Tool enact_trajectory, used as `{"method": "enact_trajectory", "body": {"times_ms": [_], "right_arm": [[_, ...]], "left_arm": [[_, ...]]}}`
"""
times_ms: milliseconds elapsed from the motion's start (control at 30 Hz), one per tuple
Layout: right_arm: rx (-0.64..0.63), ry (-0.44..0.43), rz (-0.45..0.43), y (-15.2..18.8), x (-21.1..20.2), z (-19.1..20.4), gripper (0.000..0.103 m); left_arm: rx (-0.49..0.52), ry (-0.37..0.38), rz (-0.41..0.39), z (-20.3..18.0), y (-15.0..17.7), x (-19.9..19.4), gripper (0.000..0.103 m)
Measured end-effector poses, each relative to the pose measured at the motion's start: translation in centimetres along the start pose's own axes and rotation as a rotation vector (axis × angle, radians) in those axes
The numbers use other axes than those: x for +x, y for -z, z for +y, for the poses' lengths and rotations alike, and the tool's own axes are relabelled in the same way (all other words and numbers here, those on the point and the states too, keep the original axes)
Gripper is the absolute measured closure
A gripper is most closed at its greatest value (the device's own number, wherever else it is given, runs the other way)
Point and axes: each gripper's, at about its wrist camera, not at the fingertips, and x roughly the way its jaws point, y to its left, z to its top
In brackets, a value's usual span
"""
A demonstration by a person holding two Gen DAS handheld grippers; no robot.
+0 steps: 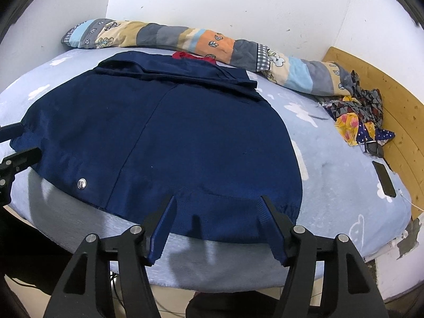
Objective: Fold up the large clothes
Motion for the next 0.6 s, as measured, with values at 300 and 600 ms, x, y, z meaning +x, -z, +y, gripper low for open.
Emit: {"method": "enact_trajectory", "body": {"times_ms": [300,600], "right_arm": [[0.049,-0.054,-0.009,0.0,0.0,-0.7,0.080],[-0.021,-0.074,-0.046,0.1,-0.7,0.9,0.100]], "left_arm": [[-0.017,0.009,-0.018,0.7,0.0,-0.2,0.085],[-0.020,0.006,-0.028,0.9,0.0,-0.5,0.097]]}}
